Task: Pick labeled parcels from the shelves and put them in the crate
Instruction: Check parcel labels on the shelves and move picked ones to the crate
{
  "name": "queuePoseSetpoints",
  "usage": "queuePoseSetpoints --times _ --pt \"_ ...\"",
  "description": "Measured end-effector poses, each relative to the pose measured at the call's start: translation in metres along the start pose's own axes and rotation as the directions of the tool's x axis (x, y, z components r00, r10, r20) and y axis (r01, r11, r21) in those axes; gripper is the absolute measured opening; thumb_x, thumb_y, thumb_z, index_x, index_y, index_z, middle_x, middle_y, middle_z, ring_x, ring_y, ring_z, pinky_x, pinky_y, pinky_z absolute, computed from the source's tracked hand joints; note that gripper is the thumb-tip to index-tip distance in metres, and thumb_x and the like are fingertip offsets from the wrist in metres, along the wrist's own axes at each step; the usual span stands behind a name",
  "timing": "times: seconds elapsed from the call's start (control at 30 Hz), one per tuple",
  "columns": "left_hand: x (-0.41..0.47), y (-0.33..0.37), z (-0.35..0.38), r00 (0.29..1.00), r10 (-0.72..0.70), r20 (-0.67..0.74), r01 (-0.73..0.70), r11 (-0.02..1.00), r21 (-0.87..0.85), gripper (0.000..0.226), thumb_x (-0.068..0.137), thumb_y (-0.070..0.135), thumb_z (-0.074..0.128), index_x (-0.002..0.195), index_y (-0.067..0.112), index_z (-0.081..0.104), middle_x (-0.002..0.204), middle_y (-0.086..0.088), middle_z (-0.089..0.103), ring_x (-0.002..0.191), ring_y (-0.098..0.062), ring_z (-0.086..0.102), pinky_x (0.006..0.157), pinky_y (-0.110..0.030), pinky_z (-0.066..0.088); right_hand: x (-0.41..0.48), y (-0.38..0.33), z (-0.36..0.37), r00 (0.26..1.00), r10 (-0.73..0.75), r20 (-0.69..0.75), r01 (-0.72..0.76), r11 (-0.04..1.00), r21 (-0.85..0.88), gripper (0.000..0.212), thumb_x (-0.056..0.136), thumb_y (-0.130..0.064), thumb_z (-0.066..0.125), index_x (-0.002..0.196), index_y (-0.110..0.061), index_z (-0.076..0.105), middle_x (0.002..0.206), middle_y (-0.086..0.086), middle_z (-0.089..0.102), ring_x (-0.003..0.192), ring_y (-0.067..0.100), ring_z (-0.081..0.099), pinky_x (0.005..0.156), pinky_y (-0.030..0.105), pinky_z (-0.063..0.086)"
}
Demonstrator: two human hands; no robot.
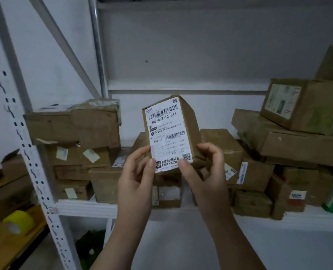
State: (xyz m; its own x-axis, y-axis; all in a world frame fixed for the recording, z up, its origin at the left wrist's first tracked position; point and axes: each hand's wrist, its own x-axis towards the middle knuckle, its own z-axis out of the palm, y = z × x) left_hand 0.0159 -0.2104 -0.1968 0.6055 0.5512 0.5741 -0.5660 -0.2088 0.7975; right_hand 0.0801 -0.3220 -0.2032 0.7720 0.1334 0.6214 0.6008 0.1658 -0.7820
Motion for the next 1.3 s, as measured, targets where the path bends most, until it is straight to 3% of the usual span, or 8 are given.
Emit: queuePoseSetpoints --times 0.3,0.43,0.5,0.6,0.77,0.97,1.13,1.3 --pt "0.049 -0.001 -0.034 0.969 -0.049 0.244 -0.059 0.908 0.415 0.028 0.093 0.025 0.054 0.116 0.041 0.05 0.103 0.023 0.064 0.099 0.006 0.06 0.084 -0.018 0.05 0.033 0.009 0.044 0.991 -0.022 -0.13 0.013 0.997 -0.071 0.045 0.063 -0.054 0.072 0.101 -0.051 0.049 0.126 -0.017 0.041 0.12 0.007 0.048 0.083 0.029 0.057" --pt "0.087 0.004 -0.065 0.865 0.349 0.361 -0.481 0.372 0.794 0.034 0.09 0.043 0.05 0.119 0.027 0.06 0.109 0.005 0.065 0.105 -0.014 0.044 0.082 -0.031 0.027 0.051 0.002 0.063 0.963 -0.153 -0.222 0.083 0.952 -0.295 0.045 0.067 -0.049 0.074 0.102 -0.041 0.049 0.113 -0.022 0.043 0.114 0.001 0.038 0.089 0.024 0.038" --pt "0.108 0.005 -0.082 0.803 0.478 0.356 -0.49 0.189 0.851 0.044 0.085 0.044 0.051 0.123 0.022 0.057 0.129 -0.007 0.055 0.12 -0.025 0.036 0.091 -0.04 0.023 0.059 0.0 0.075 0.937 -0.264 -0.227 0.147 0.891 -0.43 0.048 0.065 -0.054 0.07 0.103 -0.032 0.051 0.113 -0.013 0.047 0.113 0.009 0.036 0.092 0.033 0.038" --pt "0.141 -0.003 -0.106 0.853 0.39 0.346 -0.404 0.074 0.912 0.06 0.087 0.051 0.05 0.139 0.024 0.04 0.147 -0.014 0.036 0.137 -0.036 0.024 0.109 -0.055 0.014 0.068 0.009 0.093 0.933 -0.33 -0.142 0.19 0.789 -0.585 0.052 0.067 -0.057 0.067 0.106 -0.024 0.054 0.117 -0.004 0.049 0.114 0.015 0.035 0.093 0.044 0.04" --pt "0.166 -0.021 -0.129 0.802 0.353 0.481 -0.53 0.048 0.847 0.052 0.09 0.033 0.053 0.137 0.013 0.045 0.134 -0.018 0.049 0.126 -0.04 0.038 0.099 -0.058 0.035 0.071 0.034 0.121 0.956 -0.279 0.091 0.259 0.657 -0.708 0.047 0.075 -0.05 0.072 0.111 -0.022 0.058 0.124 0.002 0.047 0.12 0.017 0.031 0.101 0.044 0.035" --pt "0.173 -0.022 -0.135 0.765 0.421 0.488 -0.579 0.117 0.807 0.043 0.093 0.025 0.051 0.135 0.013 0.048 0.128 -0.015 0.052 0.121 -0.034 0.041 0.1 -0.051 0.035 0.078 0.038 0.128 0.967 -0.196 0.161 0.252 0.662 -0.706 0.037 0.093 -0.031 0.058 0.129 -0.022 0.057 0.14 0.0 0.044 0.136 0.015 0.023 0.105 0.028 0.026" --pt "0.171 -0.021 -0.133 0.785 0.398 0.475 -0.546 0.082 0.834 0.051 0.088 0.04 0.044 0.133 0.018 0.049 0.128 -0.011 0.053 0.125 -0.03 0.038 0.107 -0.052 0.022 0.079 0.026 0.124 0.967 -0.085 0.24 0.244 0.57 -0.784 0.046 0.093 -0.046 0.052 0.136 -0.029 0.047 0.148 -0.003 0.037 0.141 0.017 0.017 0.115 0.041 0.02" --pt "0.171 -0.023 -0.127 0.777 0.423 0.465 -0.551 0.103 0.828 0.052 0.085 0.041 0.047 0.131 0.016 0.05 0.127 -0.012 0.053 0.123 -0.029 0.035 0.105 -0.05 0.022 0.08 0.014 0.135 0.978 0.122 0.171 0.092 0.481 -0.872 0.087 0.068 -0.08 0.055 0.134 -0.03 0.031 0.155 0.002 0.016 0.145 0.029 0.001 0.116 0.052 0.018"
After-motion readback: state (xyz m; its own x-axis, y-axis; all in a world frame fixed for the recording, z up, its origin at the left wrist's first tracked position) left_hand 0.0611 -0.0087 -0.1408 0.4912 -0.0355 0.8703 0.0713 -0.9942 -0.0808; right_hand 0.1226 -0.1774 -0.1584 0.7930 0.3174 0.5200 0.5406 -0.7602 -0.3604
